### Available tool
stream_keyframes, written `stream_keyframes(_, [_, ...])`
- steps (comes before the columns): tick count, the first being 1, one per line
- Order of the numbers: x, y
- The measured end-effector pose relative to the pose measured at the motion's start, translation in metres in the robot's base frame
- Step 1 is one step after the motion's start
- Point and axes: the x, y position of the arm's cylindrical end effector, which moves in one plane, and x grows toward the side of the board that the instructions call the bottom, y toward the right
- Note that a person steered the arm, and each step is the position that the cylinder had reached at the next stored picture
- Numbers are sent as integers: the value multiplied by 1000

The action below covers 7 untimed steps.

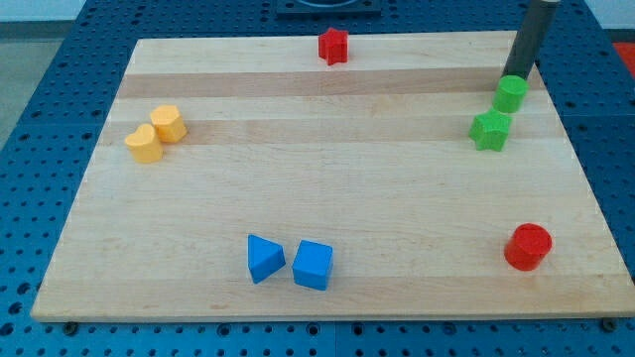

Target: Push the green circle into the green star

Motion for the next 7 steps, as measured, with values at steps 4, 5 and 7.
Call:
stream_keyframes(4, [35, -7])
stream_keyframes(5, [43, -7])
stream_keyframes(7, [73, -8])
